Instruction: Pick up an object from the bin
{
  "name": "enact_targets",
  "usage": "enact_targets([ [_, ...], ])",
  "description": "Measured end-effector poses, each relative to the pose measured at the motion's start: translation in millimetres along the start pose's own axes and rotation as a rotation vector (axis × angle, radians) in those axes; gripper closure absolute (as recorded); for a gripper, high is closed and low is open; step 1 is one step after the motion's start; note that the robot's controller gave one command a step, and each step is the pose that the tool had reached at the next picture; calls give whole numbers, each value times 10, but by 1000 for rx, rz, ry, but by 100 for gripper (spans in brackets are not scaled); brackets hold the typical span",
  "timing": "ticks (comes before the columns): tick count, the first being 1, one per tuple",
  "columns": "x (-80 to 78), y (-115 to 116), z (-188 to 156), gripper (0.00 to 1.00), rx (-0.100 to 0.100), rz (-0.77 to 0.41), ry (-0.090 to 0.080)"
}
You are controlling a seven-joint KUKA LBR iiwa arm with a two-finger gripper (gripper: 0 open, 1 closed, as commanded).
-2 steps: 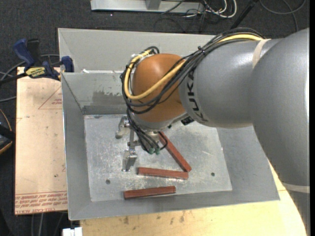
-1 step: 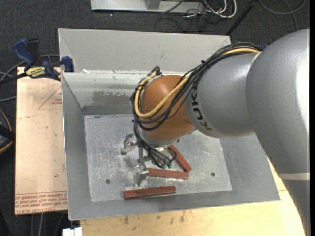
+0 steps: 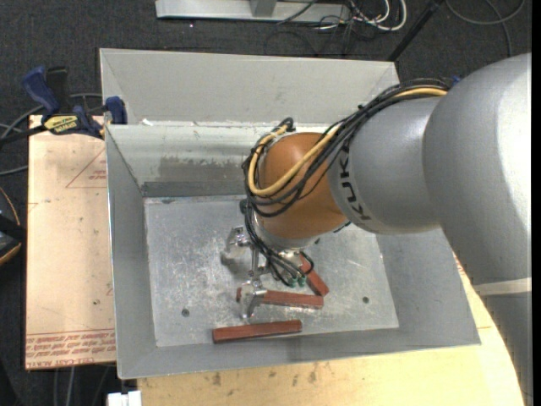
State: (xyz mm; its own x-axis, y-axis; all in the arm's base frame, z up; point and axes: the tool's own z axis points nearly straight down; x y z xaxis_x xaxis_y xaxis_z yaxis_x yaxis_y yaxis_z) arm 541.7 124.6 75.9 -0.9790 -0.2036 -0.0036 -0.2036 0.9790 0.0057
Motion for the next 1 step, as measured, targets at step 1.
enact_targets([
  [1,151,-531,-25,100,3,-195,-15],
])
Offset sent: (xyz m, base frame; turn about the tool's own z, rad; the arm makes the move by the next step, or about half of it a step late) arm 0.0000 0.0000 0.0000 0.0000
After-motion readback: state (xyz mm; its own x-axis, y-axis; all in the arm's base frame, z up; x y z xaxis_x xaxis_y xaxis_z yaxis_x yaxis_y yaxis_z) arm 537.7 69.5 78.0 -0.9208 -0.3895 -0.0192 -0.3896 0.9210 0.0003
